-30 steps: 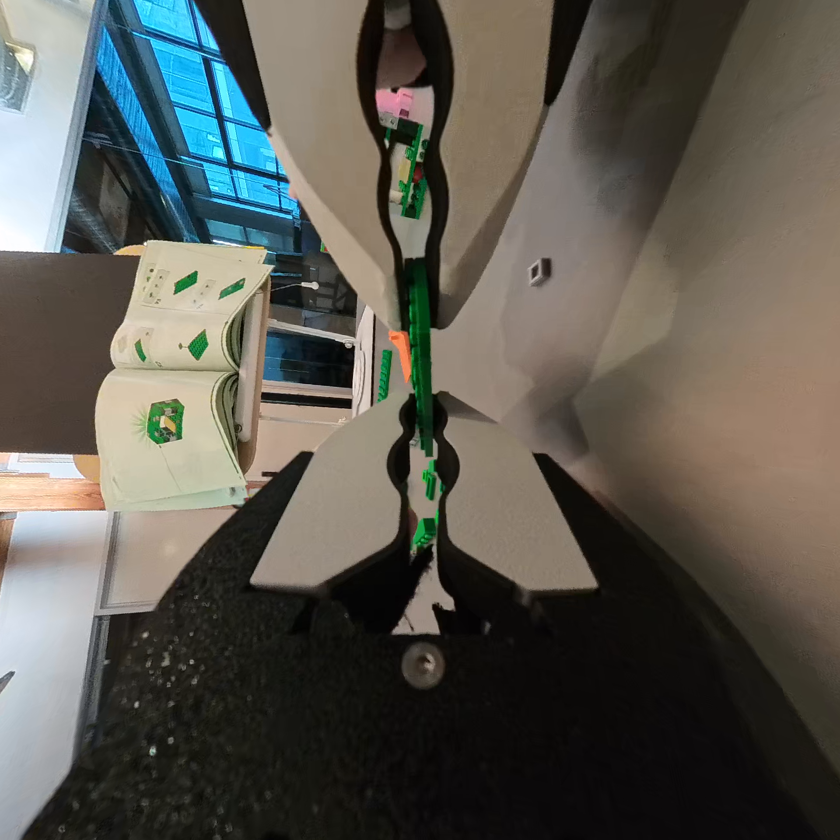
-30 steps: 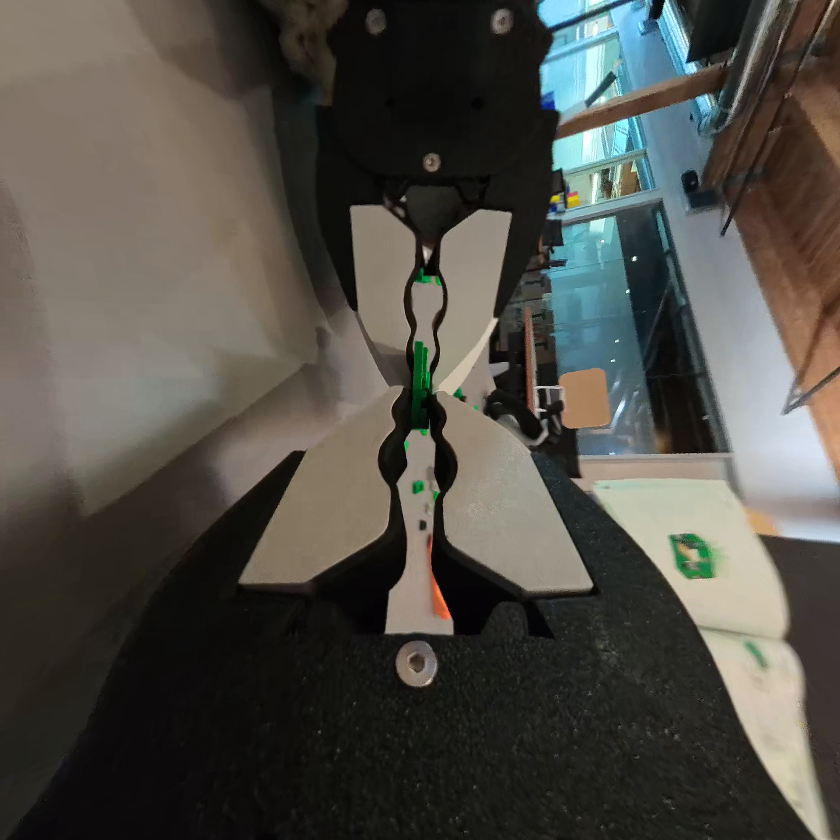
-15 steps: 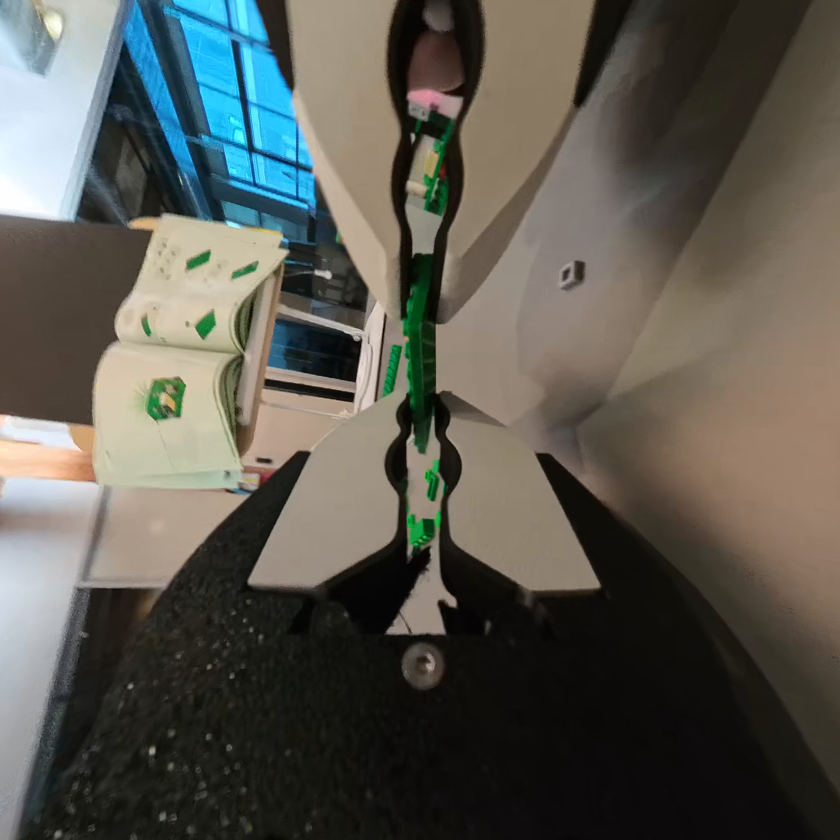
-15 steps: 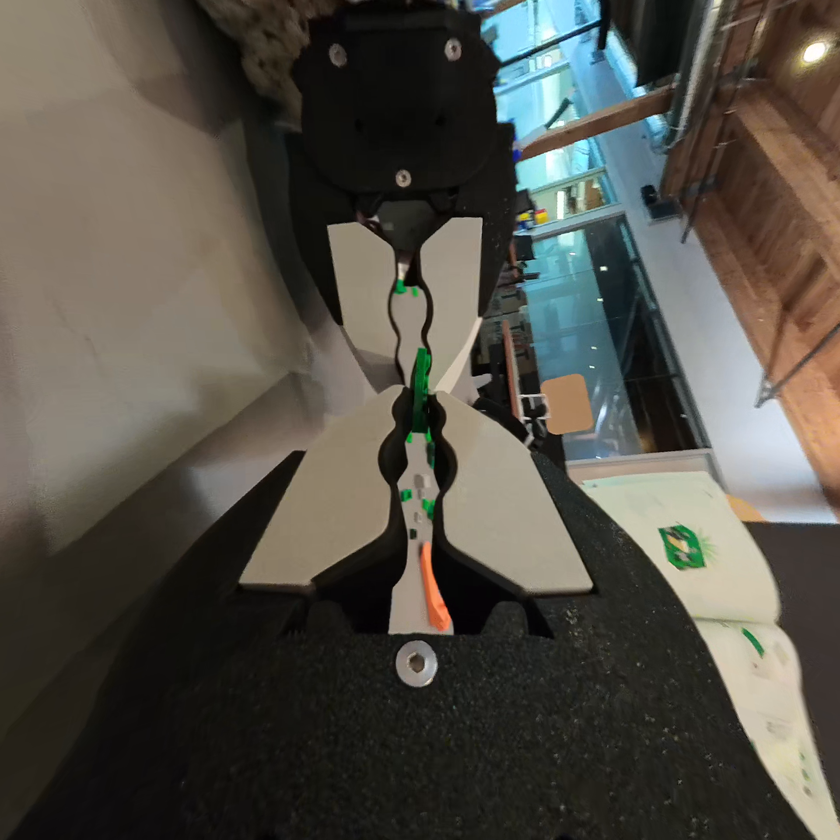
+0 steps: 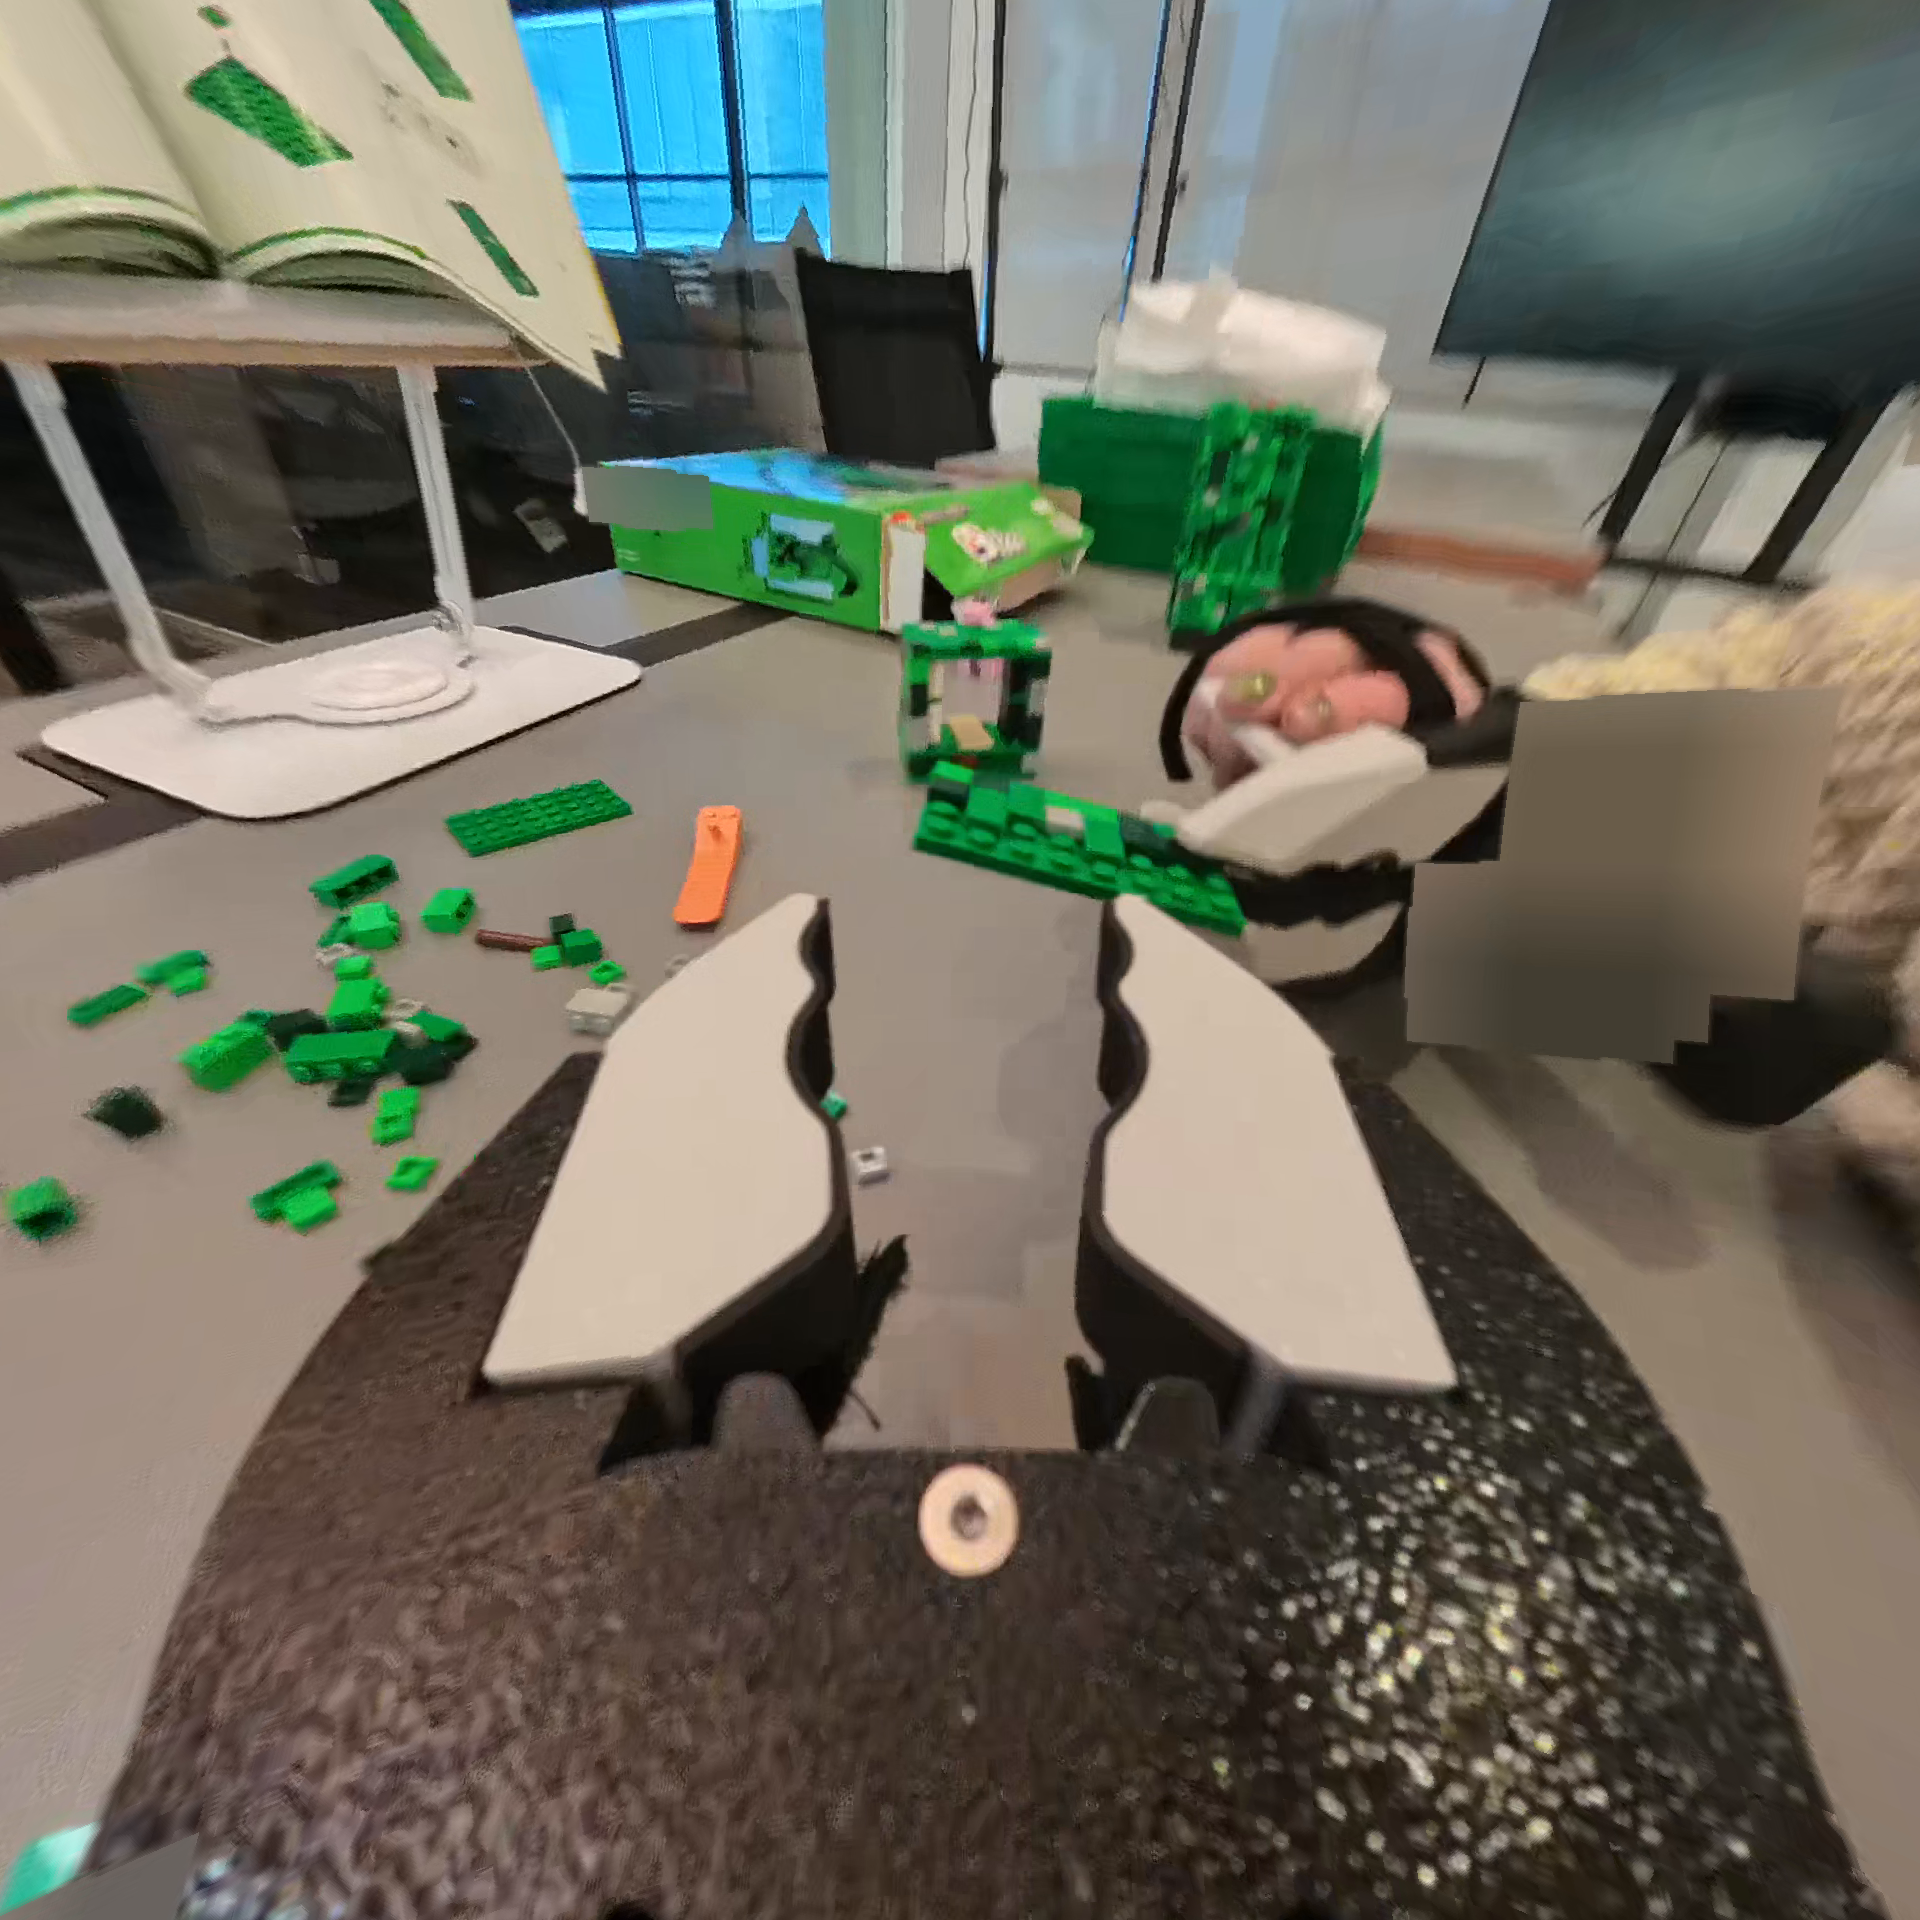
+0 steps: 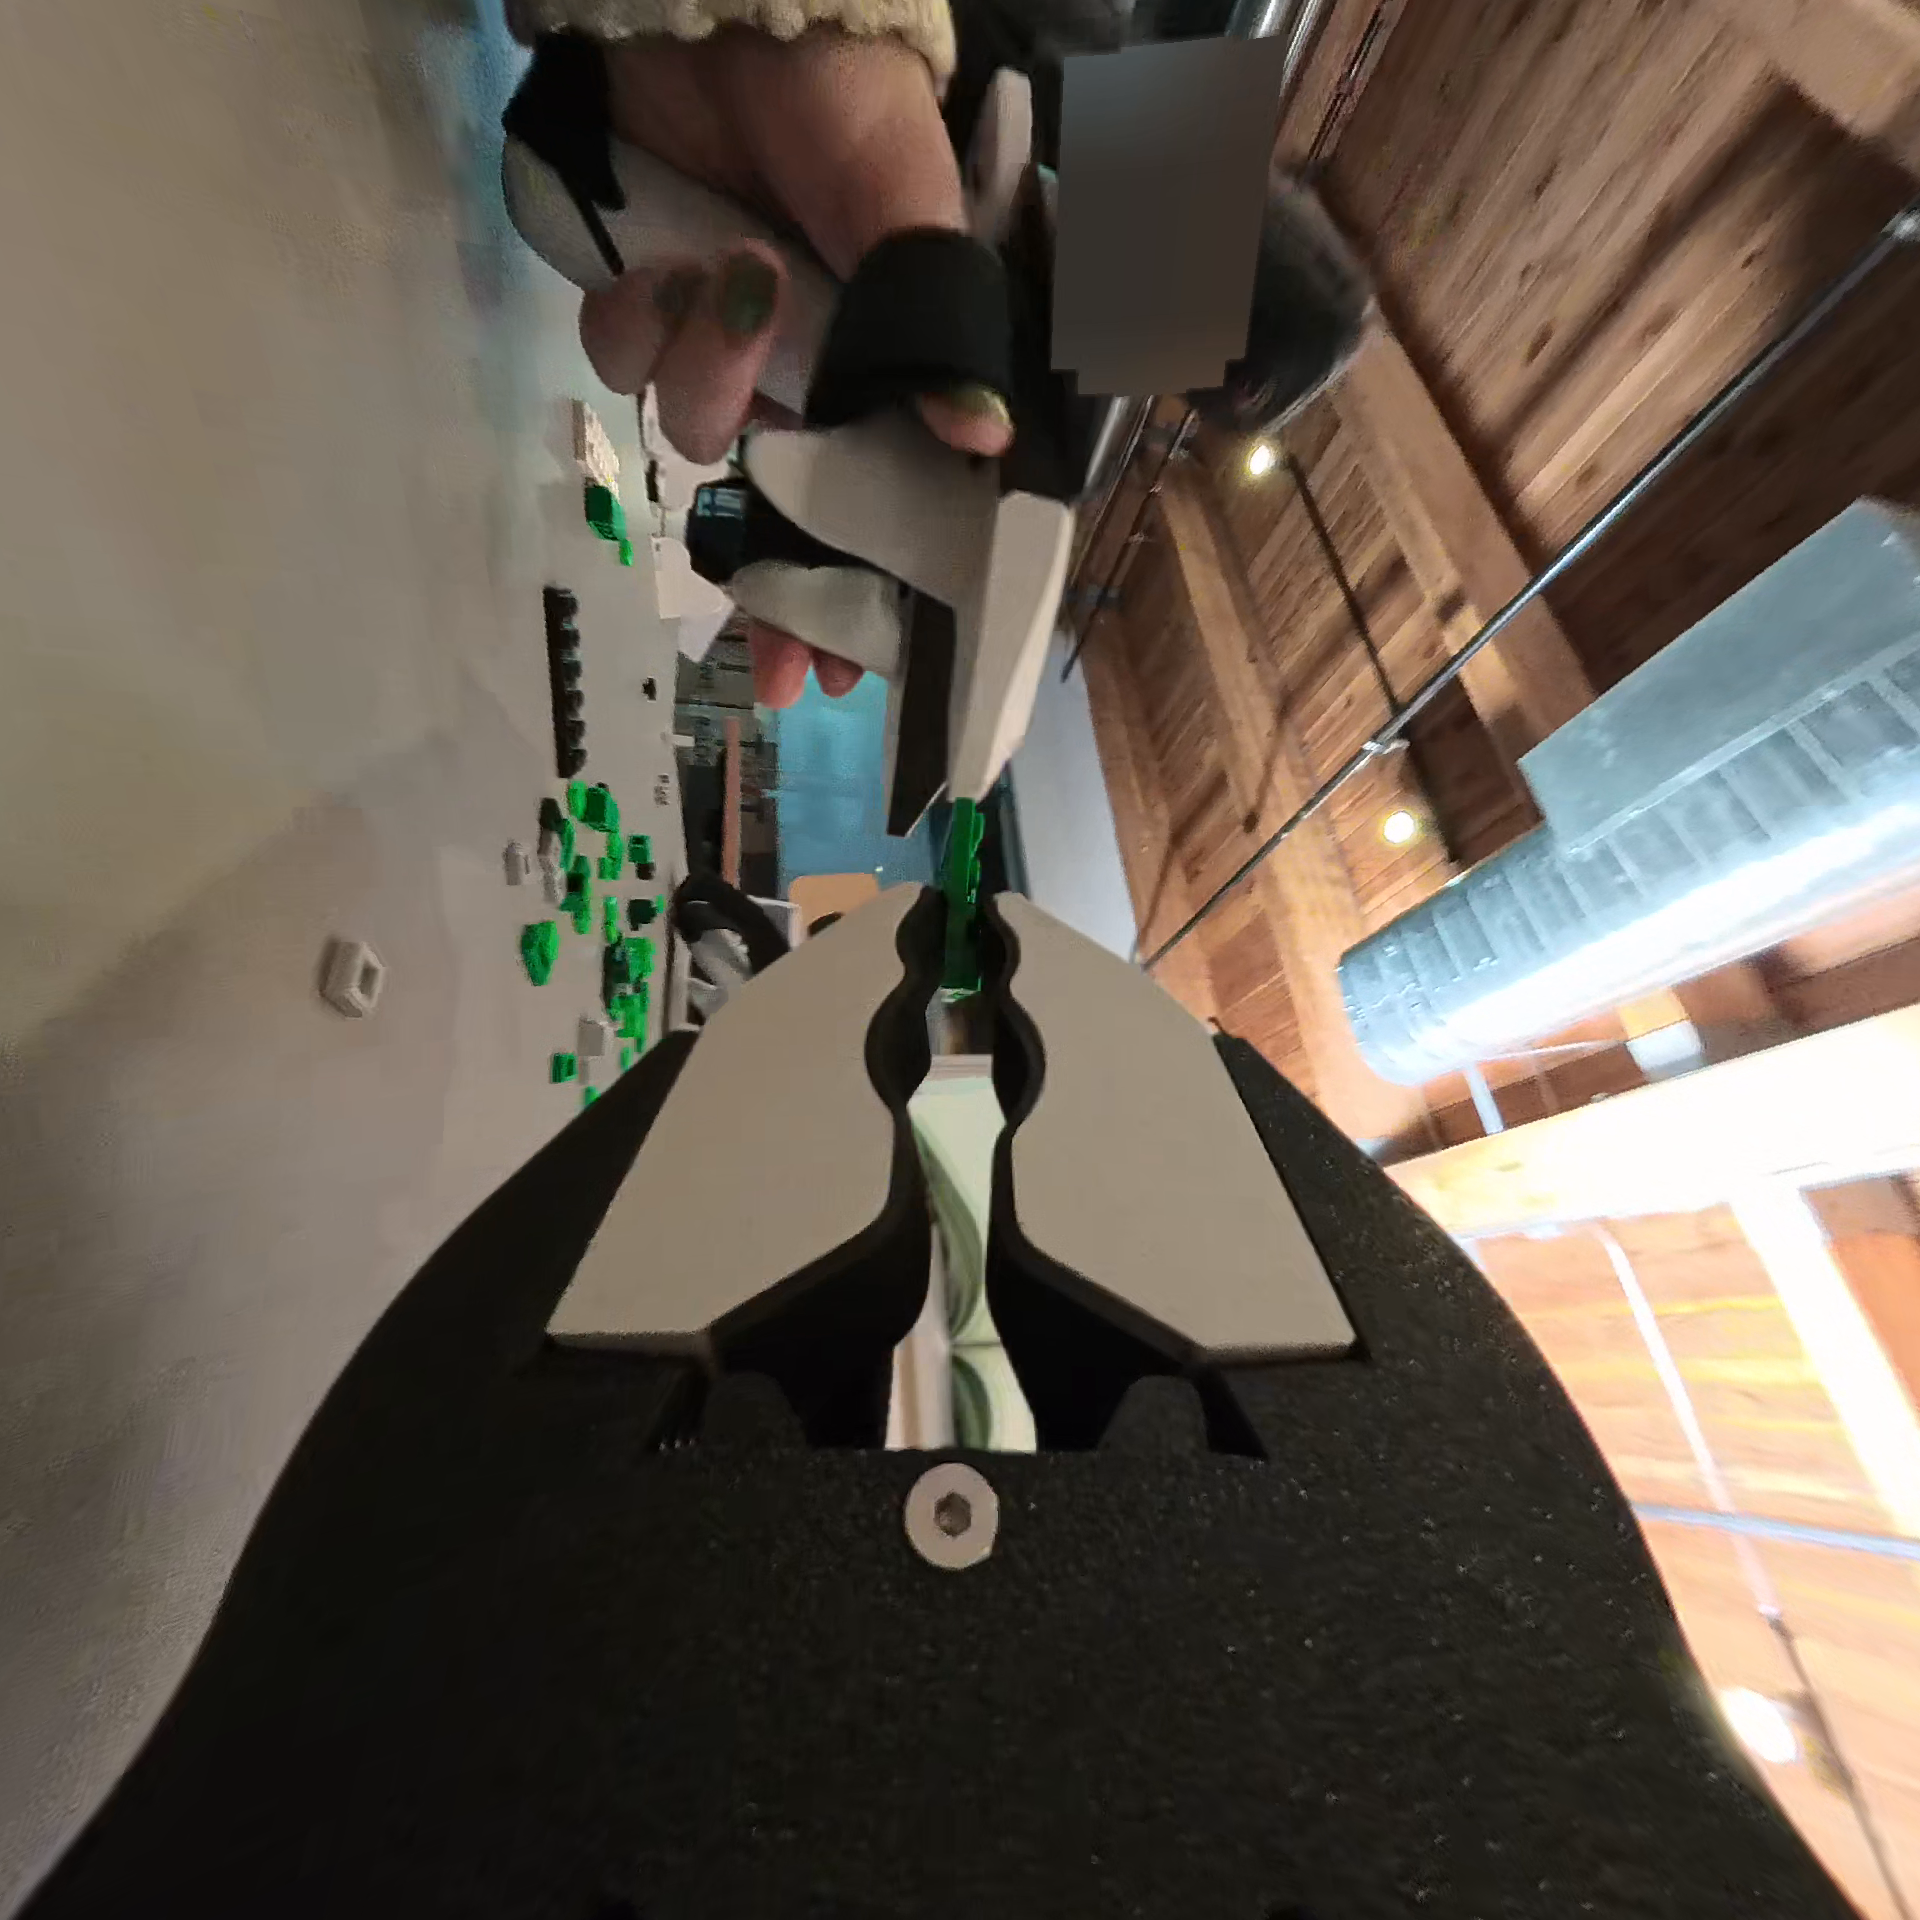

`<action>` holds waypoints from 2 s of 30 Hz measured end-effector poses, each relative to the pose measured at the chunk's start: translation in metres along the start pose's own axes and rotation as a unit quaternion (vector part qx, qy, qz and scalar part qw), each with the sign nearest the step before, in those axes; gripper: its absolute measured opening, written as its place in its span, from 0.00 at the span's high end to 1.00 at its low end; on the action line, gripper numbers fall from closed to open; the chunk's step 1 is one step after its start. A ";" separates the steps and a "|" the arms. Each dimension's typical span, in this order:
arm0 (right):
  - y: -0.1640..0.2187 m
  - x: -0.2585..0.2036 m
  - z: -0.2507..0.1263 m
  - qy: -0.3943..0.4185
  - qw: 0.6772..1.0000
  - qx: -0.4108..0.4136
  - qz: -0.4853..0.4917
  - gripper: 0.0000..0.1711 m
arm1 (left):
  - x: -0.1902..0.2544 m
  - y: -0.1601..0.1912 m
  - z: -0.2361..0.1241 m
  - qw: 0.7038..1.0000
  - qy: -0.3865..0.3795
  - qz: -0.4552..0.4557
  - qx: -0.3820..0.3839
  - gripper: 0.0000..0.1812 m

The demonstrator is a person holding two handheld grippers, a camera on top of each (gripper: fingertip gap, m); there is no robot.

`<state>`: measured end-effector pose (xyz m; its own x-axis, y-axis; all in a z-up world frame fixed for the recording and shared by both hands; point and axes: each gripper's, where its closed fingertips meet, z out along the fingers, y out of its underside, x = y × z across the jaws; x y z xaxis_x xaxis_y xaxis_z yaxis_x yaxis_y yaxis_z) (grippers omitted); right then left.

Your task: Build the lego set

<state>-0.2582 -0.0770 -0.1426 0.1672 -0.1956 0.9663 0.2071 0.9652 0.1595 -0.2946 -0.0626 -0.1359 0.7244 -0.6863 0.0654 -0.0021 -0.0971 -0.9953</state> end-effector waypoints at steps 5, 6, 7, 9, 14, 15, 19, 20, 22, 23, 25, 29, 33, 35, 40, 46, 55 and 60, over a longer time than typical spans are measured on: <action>-0.010 0.004 -0.001 0.015 0.998 0.011 -0.055 0.96 | 0.007 -0.002 0.000 0.981 0.079 -0.178 0.004 0.88; -0.011 0.004 -0.001 0.017 0.998 0.012 -0.060 0.96 | 0.011 -0.003 0.000 0.974 0.098 -0.202 0.005 0.90; -0.011 0.005 -0.001 0.019 0.997 0.012 -0.067 0.96 | 0.013 -0.004 -0.001 0.968 0.112 -0.224 0.007 0.91; -0.013 0.005 -0.001 0.023 0.996 0.014 -0.081 0.96 | 0.015 -0.005 -0.001 0.957 0.133 -0.257 0.007 0.91; -0.016 0.009 -0.001 0.033 0.995 0.018 -0.097 0.97 | 0.017 -0.007 -0.002 0.934 0.167 -0.317 0.014 0.87; -0.017 0.009 -0.001 0.034 0.994 0.018 -0.100 0.97 | 0.018 -0.007 -0.002 0.931 0.173 -0.321 0.015 0.87; -0.017 0.007 0.000 0.029 0.995 0.019 -0.098 0.96 | 0.026 -0.003 -0.001 0.926 0.194 -0.323 -0.003 0.81; -0.016 0.007 0.000 0.028 0.995 0.018 -0.093 0.96 | 0.027 -0.002 0.000 0.926 0.195 -0.323 -0.007 0.80; -0.015 0.007 0.000 0.028 0.995 0.017 -0.098 0.96 | 0.027 -0.002 0.001 0.926 0.193 -0.324 -0.003 0.83; -0.017 0.007 0.000 0.027 0.994 0.019 -0.100 0.96 | 0.026 -0.003 0.001 0.927 0.190 -0.322 0.001 0.84; -0.020 0.005 0.001 0.024 0.994 0.024 -0.107 0.97 | 0.024 -0.003 0.001 0.929 0.184 -0.320 0.003 0.86; -0.018 0.002 0.002 0.015 0.995 0.021 -0.095 0.96 | 0.022 -0.002 0.001 0.929 0.181 -0.324 0.005 0.95; -0.003 -0.001 0.004 -0.003 1.000 -0.001 -0.011 0.80 | 0.009 0.001 0.000 0.938 0.145 -0.315 0.004 0.97; 0.013 -0.005 0.004 -0.021 0.997 -0.023 0.066 0.78 | 0.000 -0.003 -0.004 0.941 0.129 -0.313 0.021 0.98; 0.050 -0.012 0.009 -0.038 0.971 -0.079 0.221 0.80 | -0.024 -0.012 -0.018 0.940 0.094 -0.321 0.061 0.98; 0.070 -0.007 0.013 -0.030 0.914 -0.103 0.391 0.84 | -0.034 -0.015 -0.025 0.944 0.081 -0.309 0.085 0.98; 0.033 0.009 0.016 -0.124 0.708 0.036 0.694 0.86 | -0.020 0.002 -0.013 0.954 0.097 -0.283 0.019 0.98; 0.038 0.003 0.022 -0.187 0.580 0.051 0.791 0.85 | -0.009 0.015 -0.005 0.964 0.095 -0.247 -0.031 0.98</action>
<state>-0.2713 -0.0367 -0.1287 -0.1545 0.9821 -0.1075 0.0194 -0.1057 -0.9942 -0.3050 -0.0614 -0.1511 0.5082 -0.6646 0.5478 0.2652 -0.4844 -0.8337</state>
